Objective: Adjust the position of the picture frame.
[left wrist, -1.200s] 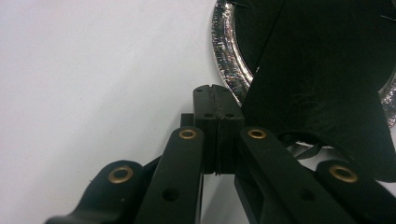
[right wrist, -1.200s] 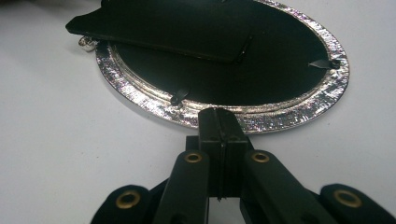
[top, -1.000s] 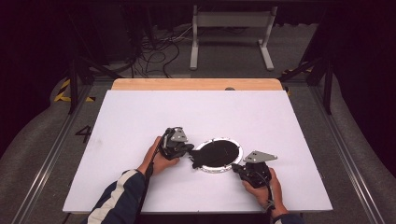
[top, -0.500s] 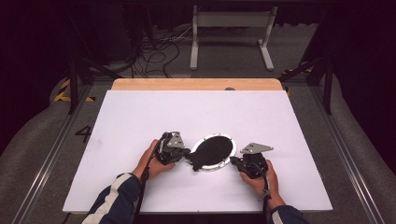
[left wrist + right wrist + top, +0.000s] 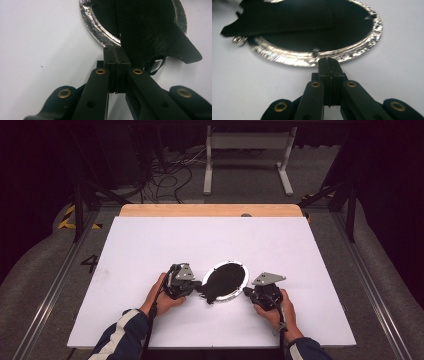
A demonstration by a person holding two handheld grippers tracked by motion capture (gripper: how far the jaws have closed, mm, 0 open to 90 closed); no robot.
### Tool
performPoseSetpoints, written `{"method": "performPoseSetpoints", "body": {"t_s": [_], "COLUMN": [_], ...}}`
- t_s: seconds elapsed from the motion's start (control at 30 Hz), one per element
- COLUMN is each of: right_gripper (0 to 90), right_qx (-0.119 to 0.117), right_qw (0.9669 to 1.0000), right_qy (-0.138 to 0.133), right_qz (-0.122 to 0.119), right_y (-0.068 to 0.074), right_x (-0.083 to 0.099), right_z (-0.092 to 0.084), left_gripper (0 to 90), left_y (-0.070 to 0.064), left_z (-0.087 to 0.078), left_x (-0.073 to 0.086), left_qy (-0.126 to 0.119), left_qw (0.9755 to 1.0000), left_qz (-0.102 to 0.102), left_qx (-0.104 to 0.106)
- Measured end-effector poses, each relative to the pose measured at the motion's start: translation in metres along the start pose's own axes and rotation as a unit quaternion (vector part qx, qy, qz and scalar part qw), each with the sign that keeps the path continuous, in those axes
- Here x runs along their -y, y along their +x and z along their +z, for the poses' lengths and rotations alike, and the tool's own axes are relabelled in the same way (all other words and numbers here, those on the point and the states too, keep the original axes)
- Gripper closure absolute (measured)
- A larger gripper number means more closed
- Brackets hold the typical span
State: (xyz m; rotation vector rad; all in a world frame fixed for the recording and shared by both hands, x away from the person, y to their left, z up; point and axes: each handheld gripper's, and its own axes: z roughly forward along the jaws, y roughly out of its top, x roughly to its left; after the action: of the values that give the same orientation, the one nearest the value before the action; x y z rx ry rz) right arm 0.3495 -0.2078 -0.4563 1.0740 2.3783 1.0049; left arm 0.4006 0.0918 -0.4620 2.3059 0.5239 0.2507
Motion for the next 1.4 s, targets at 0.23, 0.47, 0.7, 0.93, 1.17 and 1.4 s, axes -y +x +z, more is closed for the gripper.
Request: {"method": "performPoseSetpoints", "body": {"t_s": [0.23, 0.47, 0.7, 0.93, 1.17, 1.4], "right_gripper": [90.0, 90.0, 90.0, 90.0, 90.0, 90.0], "right_qx": [-0.015, -0.011, -0.007, 0.000, 0.005, 0.020], "right_qw": [0.9999, 0.9999, 0.9999, 0.9998, 0.9997, 0.9996], "right_qy": [-0.003, -0.003, -0.006, -0.006, -0.007, -0.011], "right_qz": [0.001, 0.003, 0.014, 0.016, 0.025, 0.018], "right_y": [0.000, 0.000, -0.004, -0.007, -0.012, -0.014], "right_x": [0.001, 0.001, -0.001, -0.004, -0.009, -0.014], "right_z": [0.000, 0.000, 0.004, 0.007, 0.011, 0.018], "left_gripper": [90.0, 90.0, 90.0, 90.0, 90.0, 90.0], "left_y": [-0.004, -0.009, -0.009, -0.011, -0.018, -0.020], "left_z": [0.002, 0.003, 0.002, 0.001, -0.001, -0.003], "left_x": [-0.001, -0.002, -0.001, 0.000, 0.001, 0.002], "left_qy": [-0.003, -0.006, -0.006, -0.003, -0.001, 0.002], "left_qw": [0.9999, 0.9998, 0.9996, 0.9996, 0.9995, 0.9992], "left_qz": [-0.007, -0.004, -0.012, -0.004, -0.006, -0.003], "left_qx": [0.015, 0.017, 0.026, 0.028, 0.030, 0.039]}}
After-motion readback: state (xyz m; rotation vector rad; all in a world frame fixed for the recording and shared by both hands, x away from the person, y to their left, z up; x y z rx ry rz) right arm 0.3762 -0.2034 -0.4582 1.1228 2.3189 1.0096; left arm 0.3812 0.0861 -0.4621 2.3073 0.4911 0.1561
